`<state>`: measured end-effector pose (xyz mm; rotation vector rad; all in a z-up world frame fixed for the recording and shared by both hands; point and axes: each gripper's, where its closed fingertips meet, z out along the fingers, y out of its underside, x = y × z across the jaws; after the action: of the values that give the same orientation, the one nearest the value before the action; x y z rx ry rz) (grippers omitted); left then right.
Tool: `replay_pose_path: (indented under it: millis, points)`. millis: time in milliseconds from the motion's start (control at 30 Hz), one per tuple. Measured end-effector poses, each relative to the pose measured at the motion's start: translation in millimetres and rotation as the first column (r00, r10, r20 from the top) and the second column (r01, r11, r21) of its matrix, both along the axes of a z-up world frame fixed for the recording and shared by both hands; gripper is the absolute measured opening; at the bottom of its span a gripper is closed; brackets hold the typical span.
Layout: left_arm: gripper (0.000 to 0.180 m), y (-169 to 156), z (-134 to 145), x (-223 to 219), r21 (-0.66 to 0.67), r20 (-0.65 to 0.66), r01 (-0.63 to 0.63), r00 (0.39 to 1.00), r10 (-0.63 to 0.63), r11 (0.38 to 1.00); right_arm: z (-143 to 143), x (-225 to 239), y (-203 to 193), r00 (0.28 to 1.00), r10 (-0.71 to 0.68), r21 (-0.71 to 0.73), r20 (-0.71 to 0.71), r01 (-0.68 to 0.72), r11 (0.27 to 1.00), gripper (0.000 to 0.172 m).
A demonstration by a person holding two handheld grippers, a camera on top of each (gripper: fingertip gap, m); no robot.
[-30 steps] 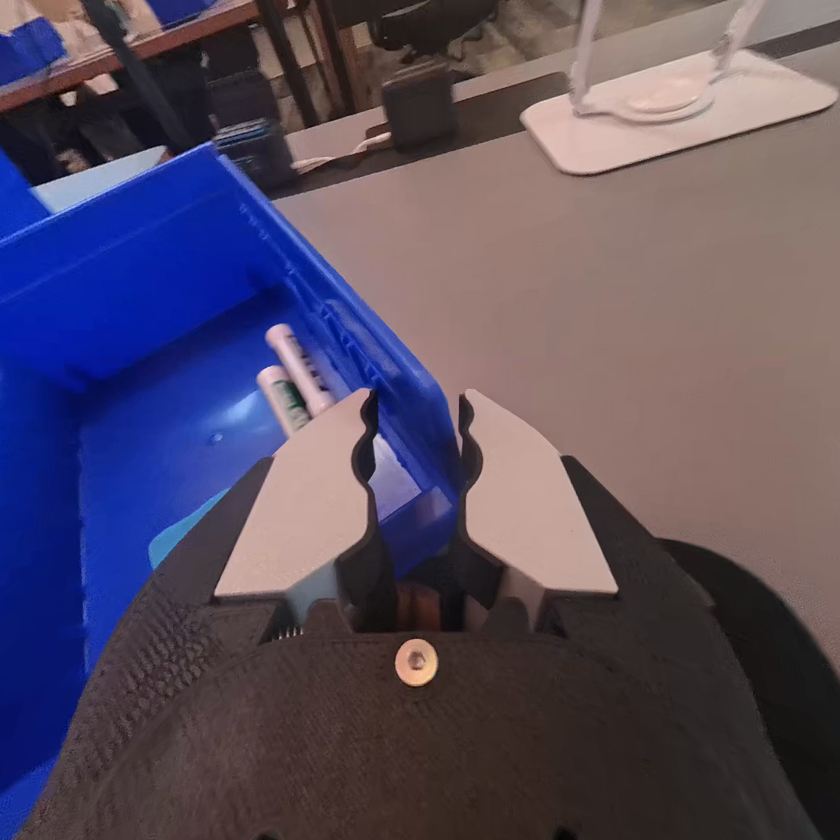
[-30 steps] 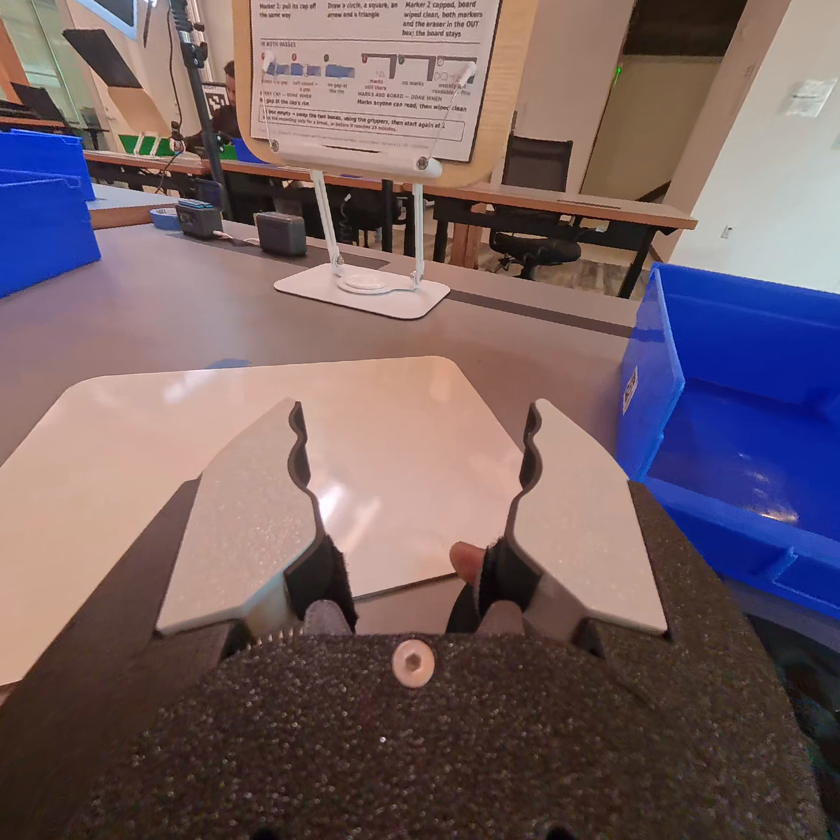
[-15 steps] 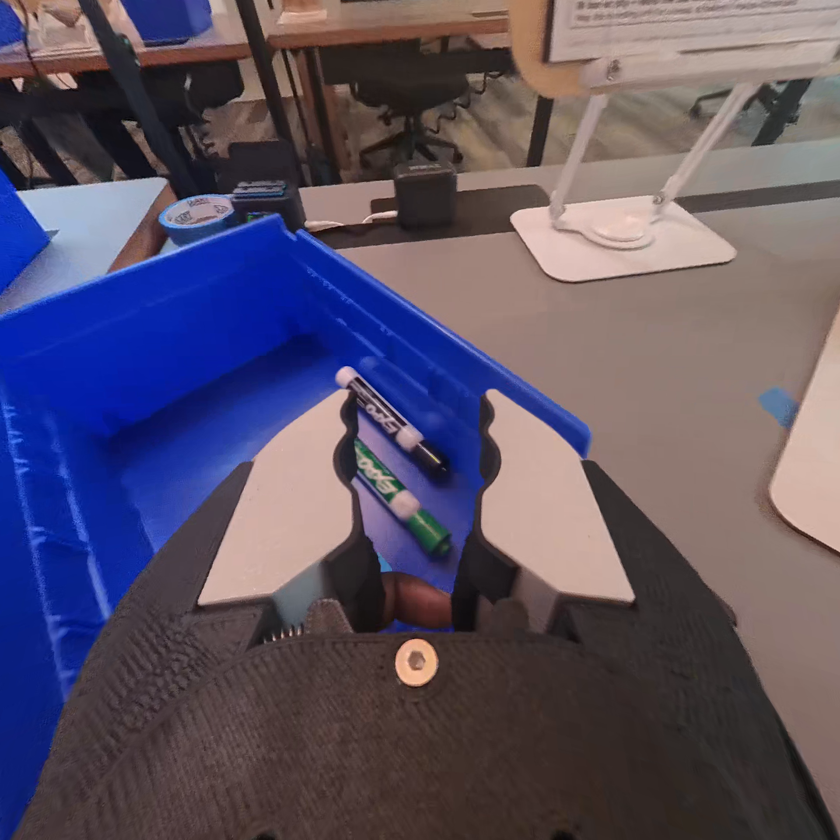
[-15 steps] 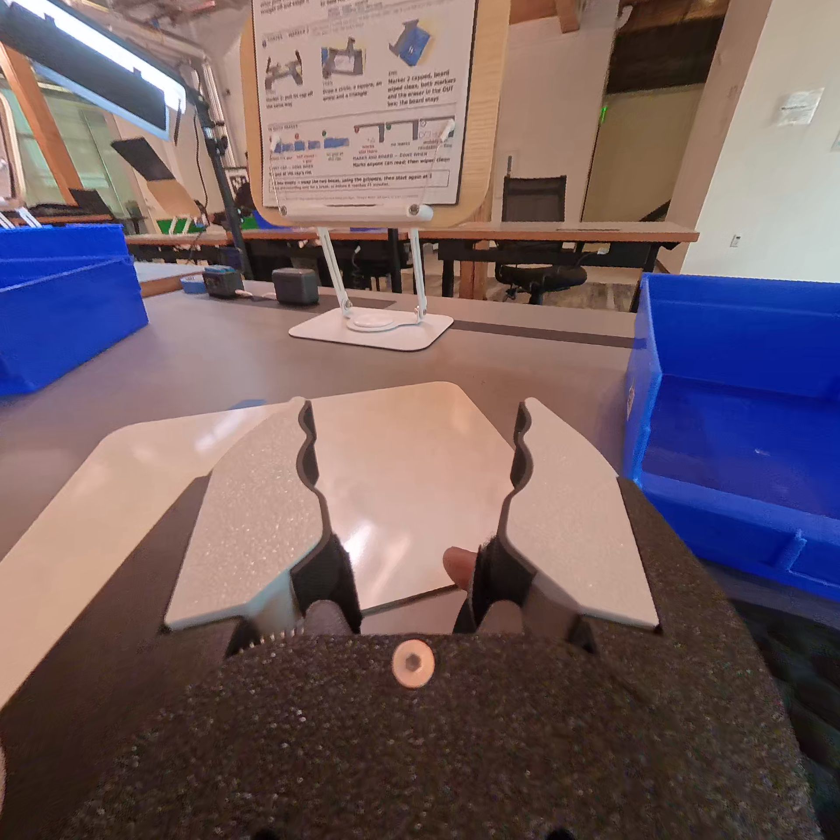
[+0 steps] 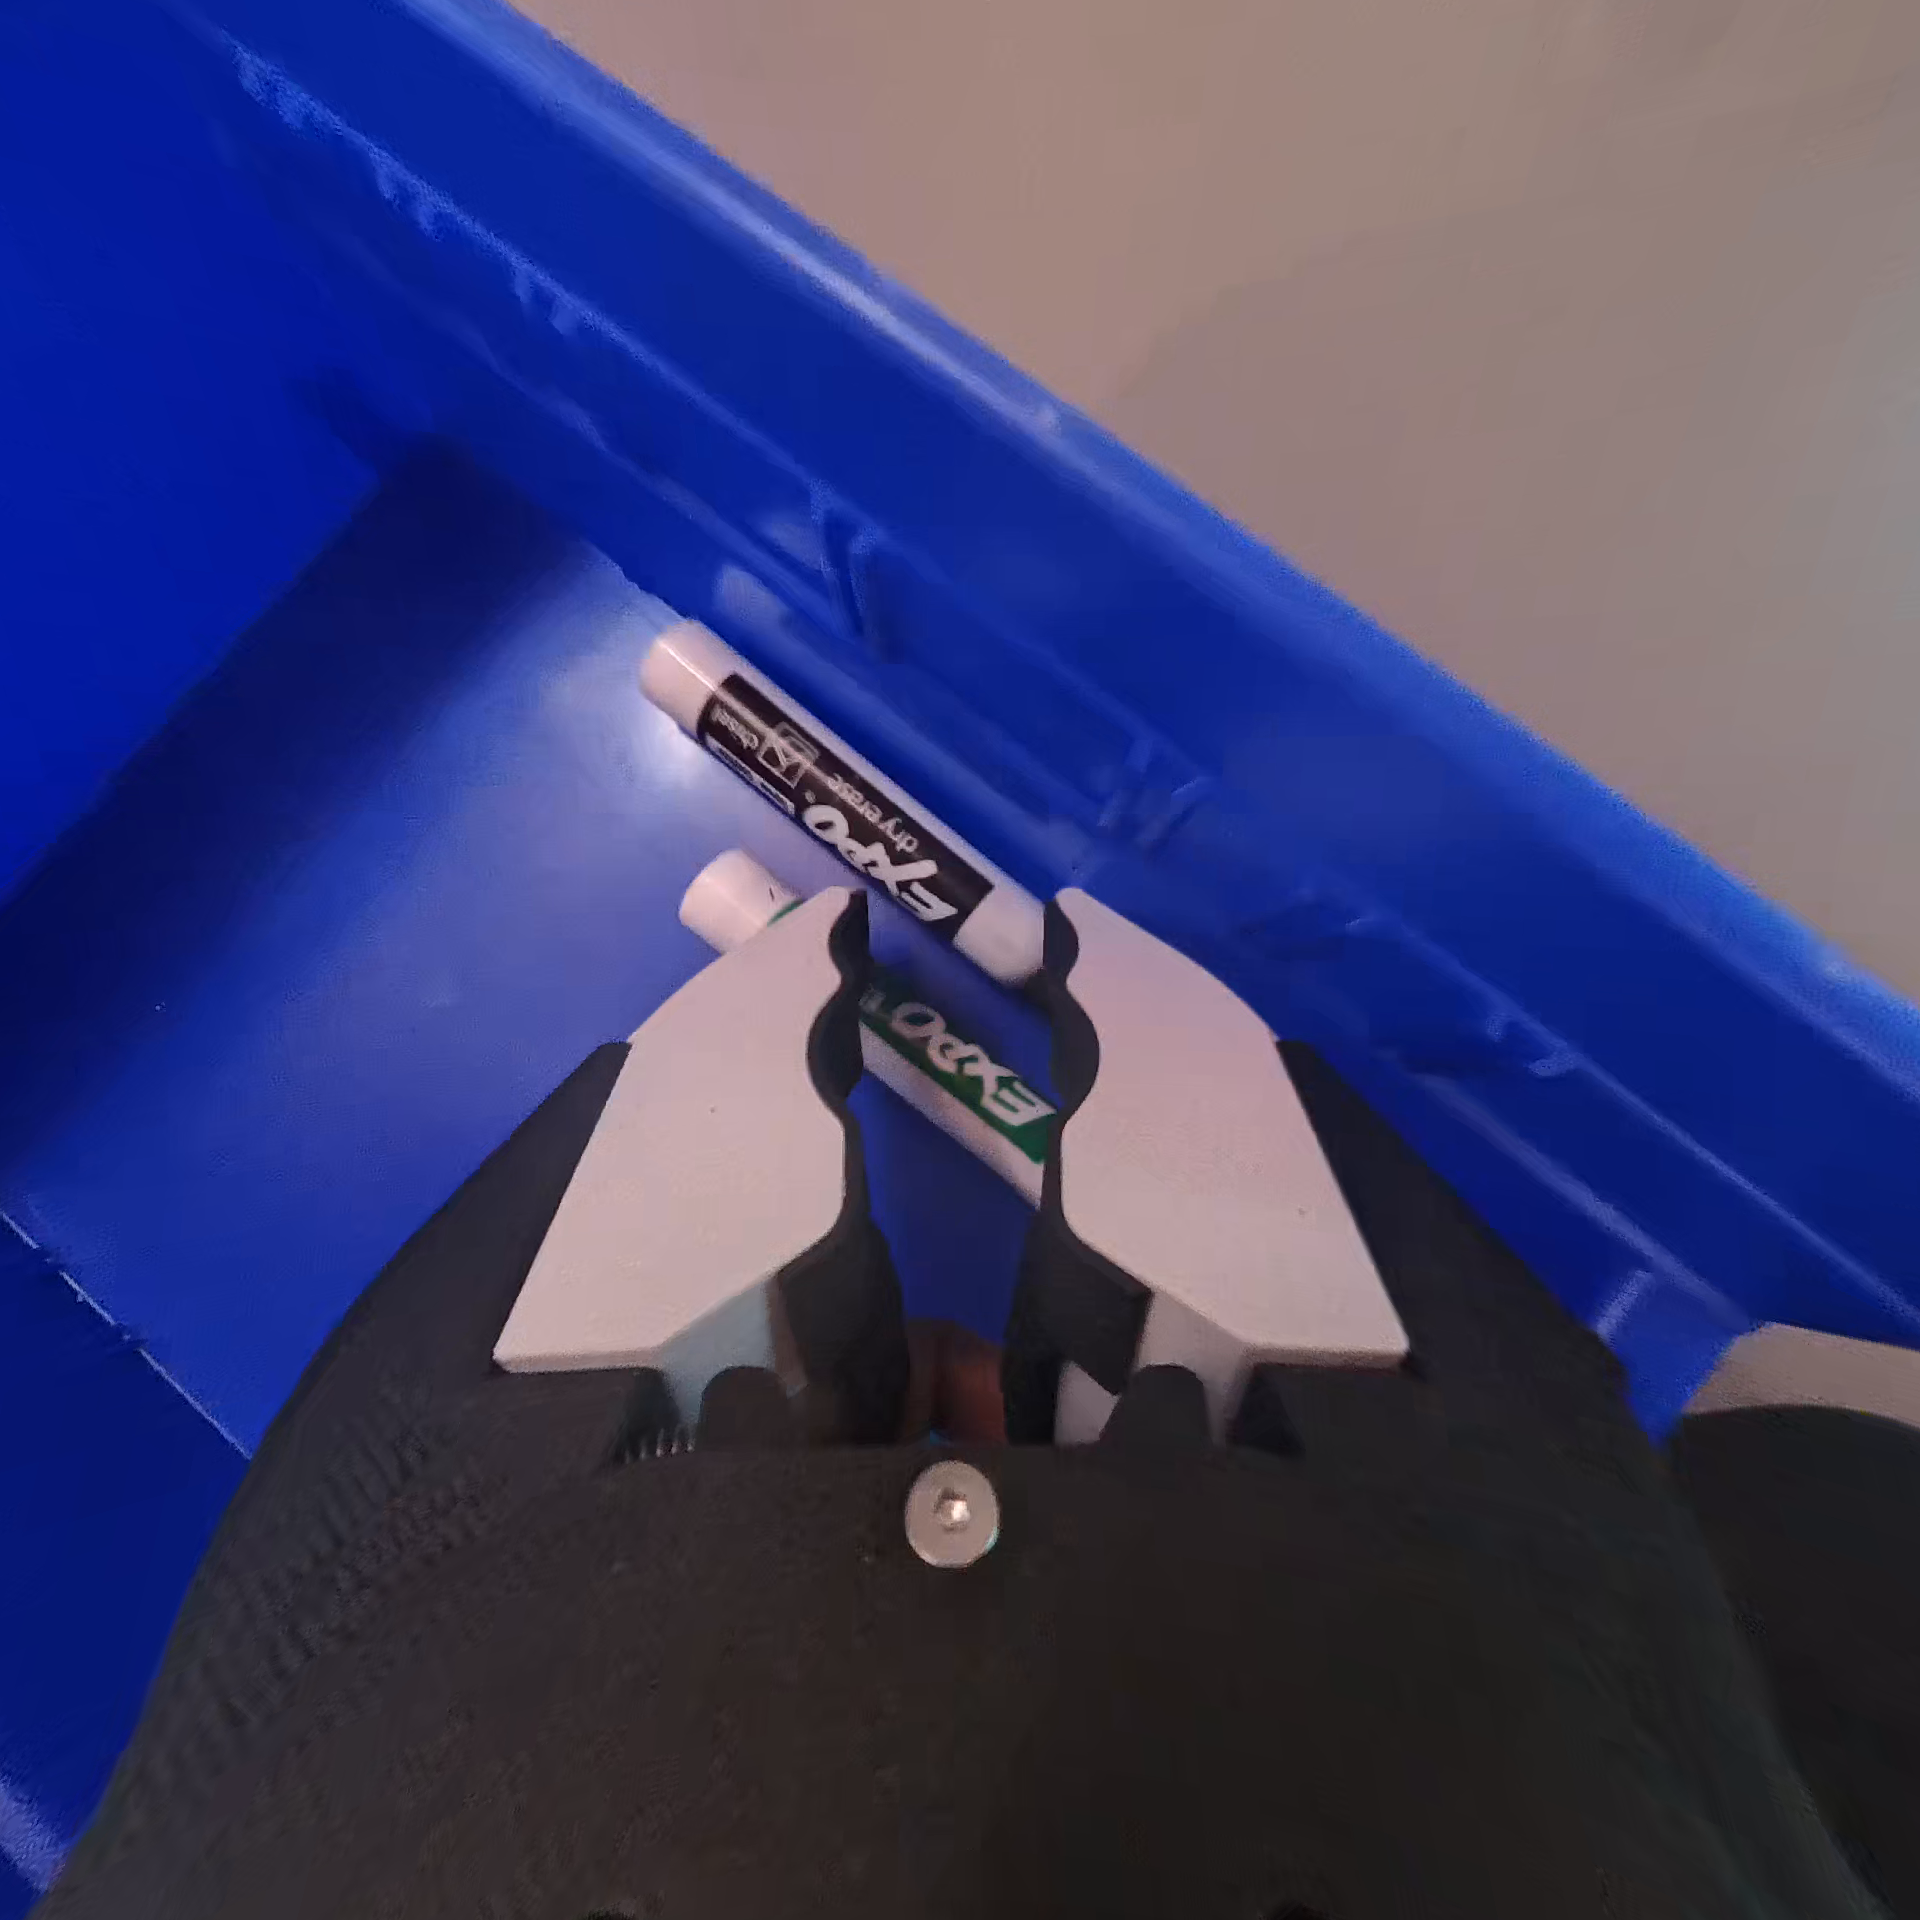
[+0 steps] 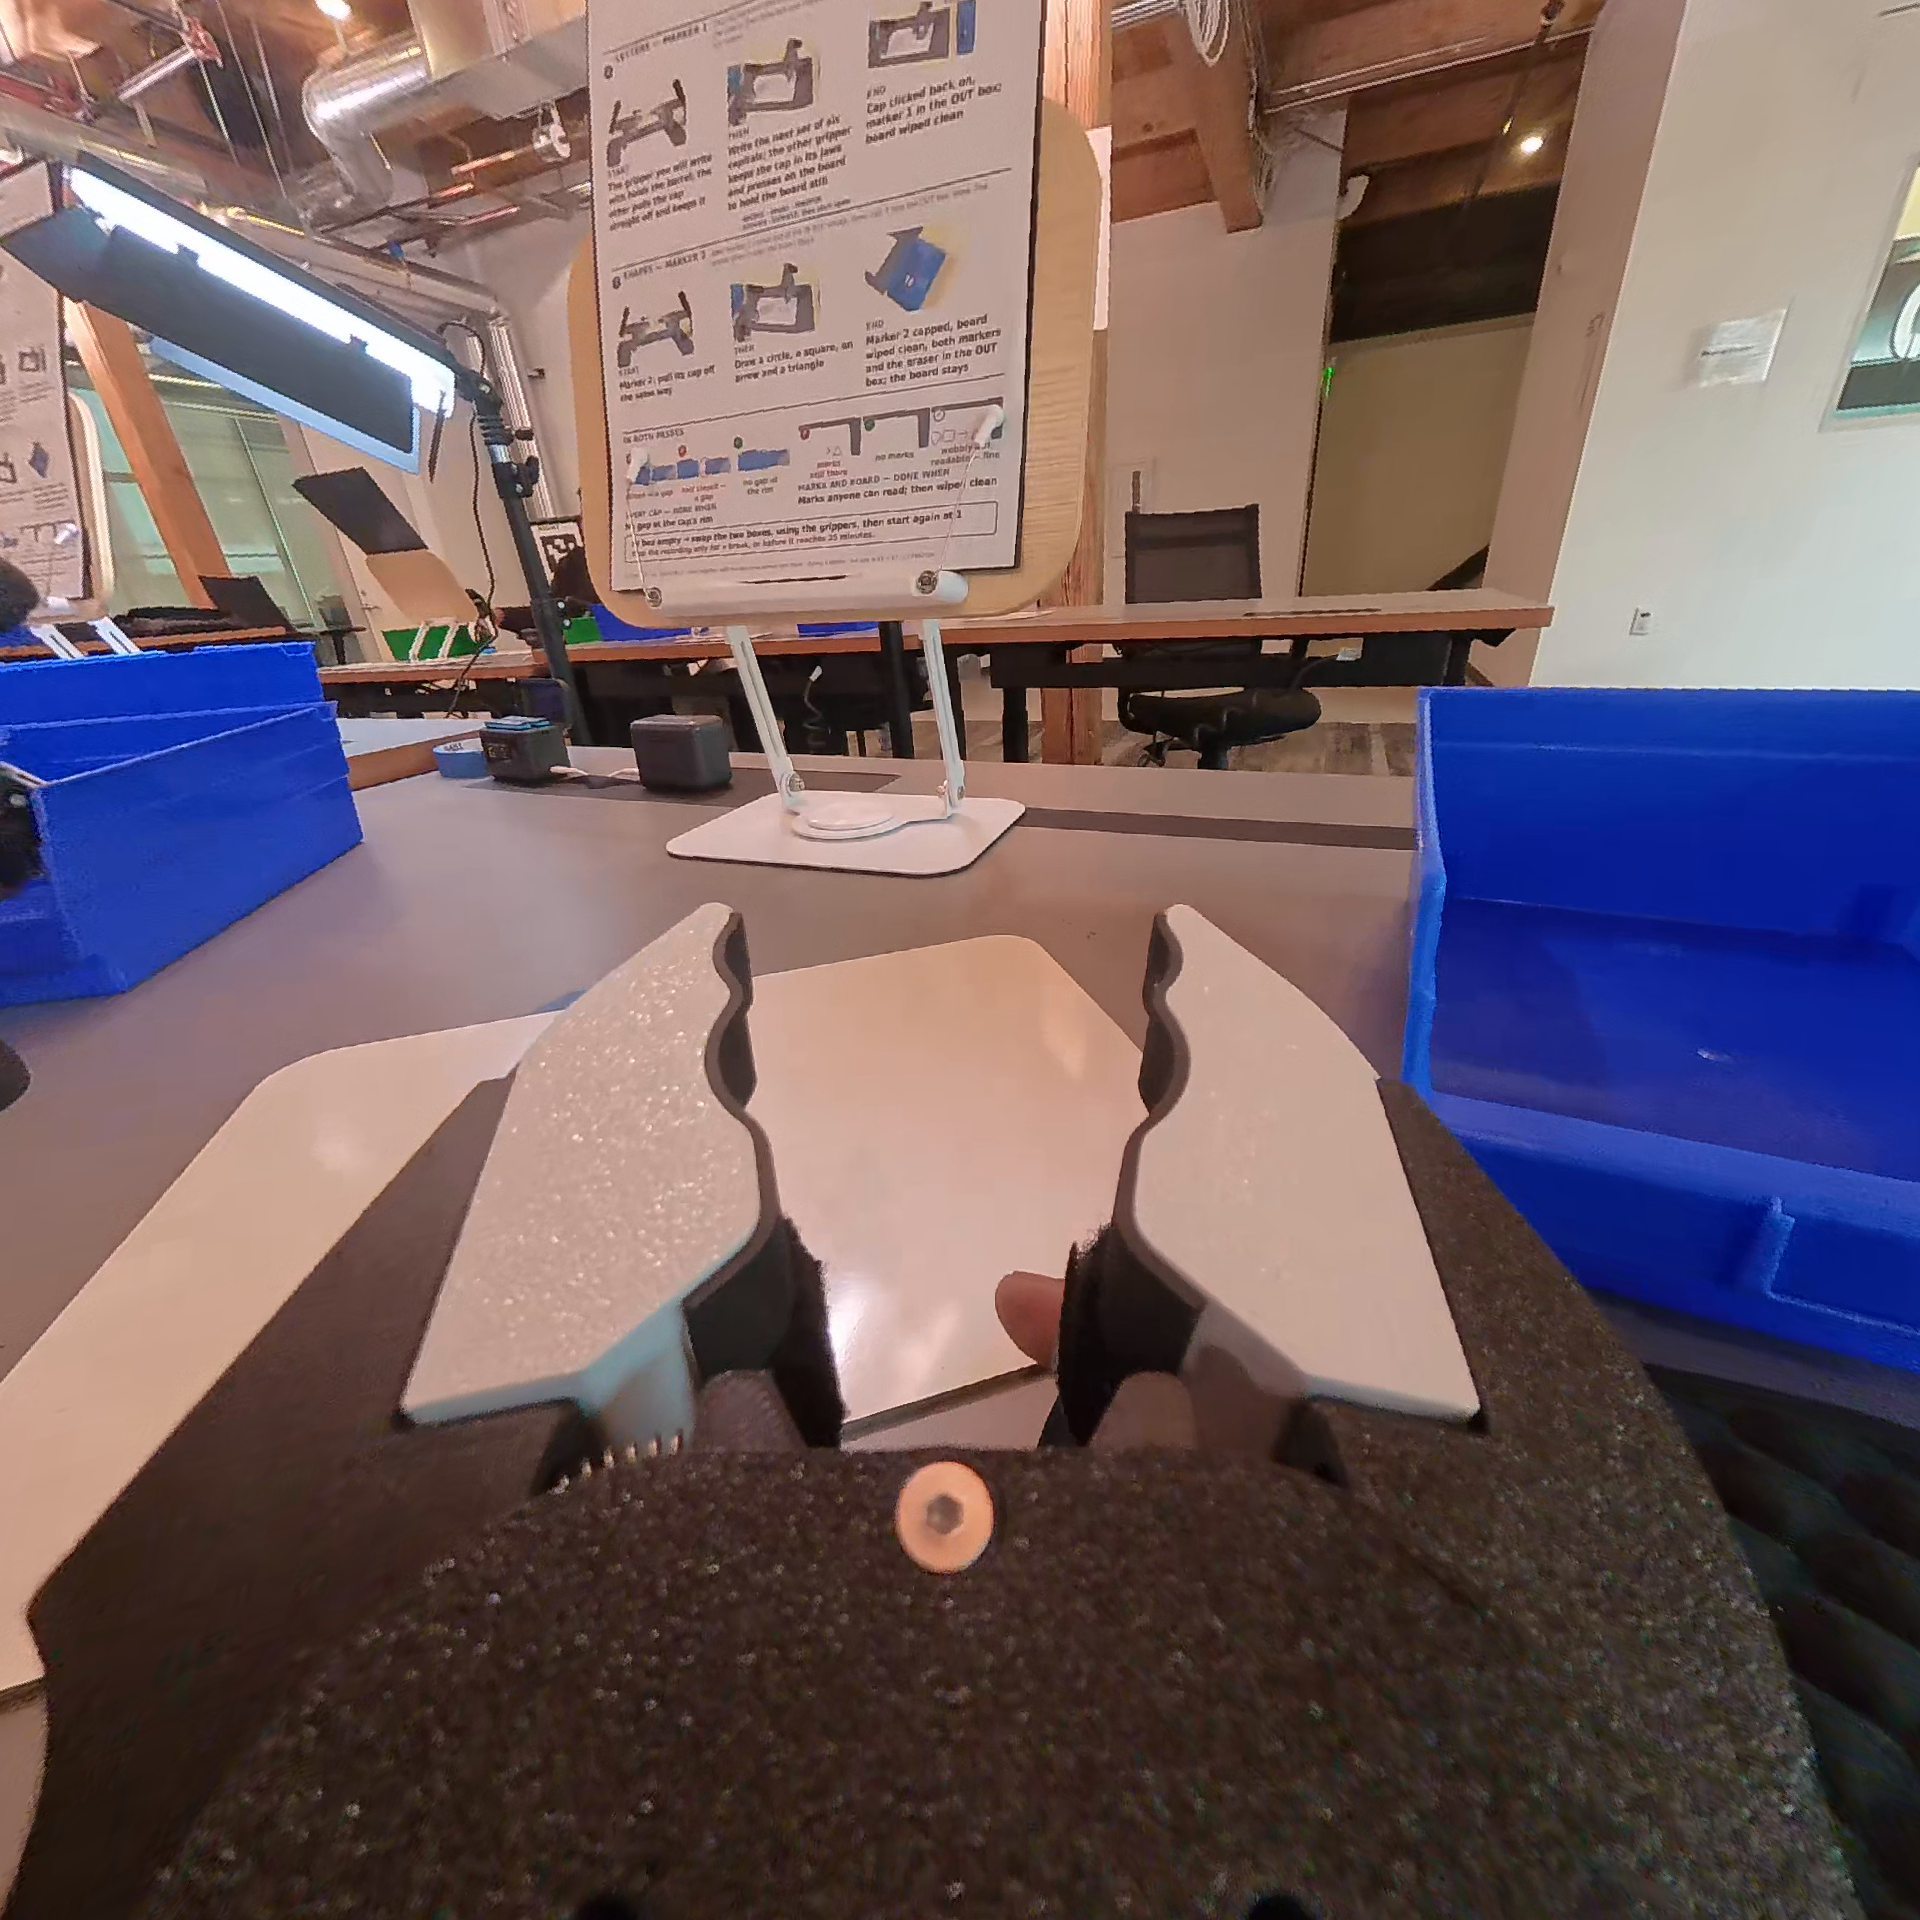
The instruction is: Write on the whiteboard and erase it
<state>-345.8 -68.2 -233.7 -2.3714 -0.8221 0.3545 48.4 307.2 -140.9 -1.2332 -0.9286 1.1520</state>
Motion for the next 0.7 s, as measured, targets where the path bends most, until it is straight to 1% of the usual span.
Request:
replay_pose_path:
  millis: [67, 133, 300, 400, 467, 500, 533, 567, 633, 667, 700]
  points:
    - [0.036, -4.1, -14.0, -0.1, -0.078, -0.004, -0.002, 1.000, 0.002, 0.997, -0.1, -0.2, 0.1, 1.000, 0.000, 0.000, 0.001, 0.000, 1.000, 0.073]
    - [0.035, -4.6, -12.2, -2.2, -0.102, -0.048, 0.002, 0.999, -0.007, 0.995, -0.1, -0.3, 0.2, 1.000, -0.001, 0.000, 0.001, 0.001, 1.000, 0.073]
    - [0.029, -13.8, -11.3, -2.3, -0.231, -0.059, 0.009, 0.998, -0.023, 0.973, -0.1, -0.5, 0.2, 1.000, -0.004, 0.004, 0.003, 0.004, 1.000, 0.071]
    - [0.021, -29.5, -9.6, -11.9, -0.342, -0.134, -0.016, 0.991, -0.032, 0.939, 0.4, -0.1, 0.0, 1.000, -0.006, 0.008, -0.001, 0.006, 1.000, 0.071]
    - [0.018, -42.7, -6.5, -20.6, -0.368, -0.210, -0.053, 0.977, -0.027, 0.928, 0.7, 0.3, 0.2, 1.000, -0.006, 0.006, -0.005, 0.006, 1.000, 0.070]
    - [0.017, -47.2, -0.8, -22.9, -0.327, -0.245, -0.081, 0.969, -0.002, 0.942, 0.8, 0.3, 0.3, 1.000, -0.005, 0.004, -0.006, 0.005, 1.000, 0.070]
    - [0.017, -50.3, 8.9, -23.4, -0.257, -0.278, -0.109, 0.960, 0.034, 0.960, 0.7, 0.3, 0.3, 1.000, -0.004, 0.003, -0.005, 0.004, 1.000, 0.070]
    - [0.017, -53.0, 22.2, -23.1, -0.182, -0.317, -0.128, 0.946, 0.065, 0.975, 0.4, -0.1, 0.2, 1.000, -0.003, 0.003, -0.002, 0.003, 1.000, 0.069]
    - [0.017, -55.1, 59.0, -19.7, -0.002, -0.418, -0.134, 0.900, 0.121, 0.991, -1.2, -2.1, -0.7, 1.000, 0.004, 0.005, 0.014, -0.004, 1.000, 0.068]
    - [0.017, -49.7, 79.2, -12.2, 0.095, -0.460, -0.076, 0.881, 0.111, 0.993, -2.5, -3.8, -2.1, 1.000, 0.013, 0.008, 0.028, -0.013, 1.000, 0.068]
    - [0.017, -39.8, 100.6, 0.0, 0.202, -0.495, 0.014, 0.864, 0.090, 0.979, -3.9, -6.2, -5.1, 0.998, 0.029, 0.015, 0.048, -0.030, 0.999, 0.067]
